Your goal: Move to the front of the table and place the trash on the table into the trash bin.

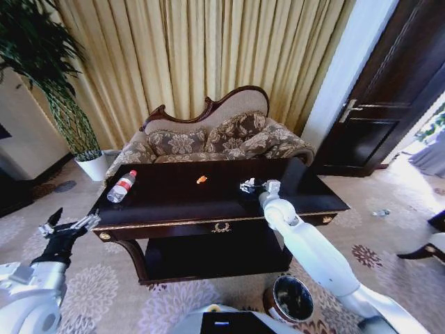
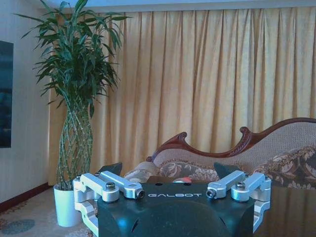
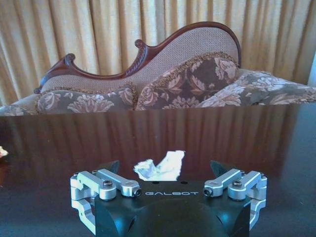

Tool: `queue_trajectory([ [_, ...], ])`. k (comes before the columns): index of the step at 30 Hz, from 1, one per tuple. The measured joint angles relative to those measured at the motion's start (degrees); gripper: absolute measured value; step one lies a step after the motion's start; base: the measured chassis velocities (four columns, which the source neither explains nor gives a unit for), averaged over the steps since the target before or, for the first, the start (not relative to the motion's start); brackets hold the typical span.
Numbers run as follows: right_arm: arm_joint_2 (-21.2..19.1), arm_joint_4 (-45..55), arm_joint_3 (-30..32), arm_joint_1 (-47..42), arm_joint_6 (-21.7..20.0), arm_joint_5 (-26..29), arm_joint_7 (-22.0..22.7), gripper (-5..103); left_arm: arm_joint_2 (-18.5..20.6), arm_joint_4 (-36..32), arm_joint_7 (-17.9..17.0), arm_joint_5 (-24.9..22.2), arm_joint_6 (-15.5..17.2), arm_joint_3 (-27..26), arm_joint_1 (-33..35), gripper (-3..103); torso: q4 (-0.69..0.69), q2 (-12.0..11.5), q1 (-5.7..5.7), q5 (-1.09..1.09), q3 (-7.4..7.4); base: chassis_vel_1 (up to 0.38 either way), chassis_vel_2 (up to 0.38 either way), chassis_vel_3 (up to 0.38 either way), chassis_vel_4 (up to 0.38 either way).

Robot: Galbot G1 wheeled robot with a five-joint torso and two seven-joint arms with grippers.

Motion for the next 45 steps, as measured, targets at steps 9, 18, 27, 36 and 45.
queue_trajectory([
  [9, -0.21, -0.52, 0.43, -1.17, -0.06, -1.18, 0.42, 84, -0.05, -0.43, 0.03, -0.38, -0.13, -0.15, -0.04, 100, 0.0, 0.0, 0.0, 0.0, 0.0, 0.0, 0.0, 0.0, 0.0],
  [18, 0.19, -0.9, -0.04, -1.56, 0.57, -2.07, 0.38, 57, -0.27, -0.17, 0.09, -0.44, -0.53, -0.32, 0.02, 100, 0.01, 0.0, 0.0, 0.0, 0.0, 0.0, 0.0, 0.0, 0.0],
  [27, 0.26, -0.69, 0.24, -2.73, 1.79, -2.86, 0.21, 24, -0.28, -0.06, 0.16, -0.36, -0.62, -0.08, -0.06, 100, 0.01, 0.0, 0.0, 0.0, -0.01, 0.0, 0.0, 0.0, 0.0],
  [36, -0.82, 2.91, 2.56, -4.92, 5.99, -7.08, -1.89, 1, -0.46, 0.2, 0.36, -0.2, -0.85, 0.12, -0.09, 100, 0.01, 0.0, 0.0, 0.01, 0.0, 0.0, 0.0, 0.0, 0.0],
  [45, -2.91, 7.01, 7.82, -10.1, 14.99, -12.39, -8.85, 1, 0.36, 0.99, 0.61, -0.85, -1.21, -0.64, -0.36, 100, 0.01, 0.0, 0.0, 0.0, 0.0, 0.0, 0.0, 0.0, 0.0],
])
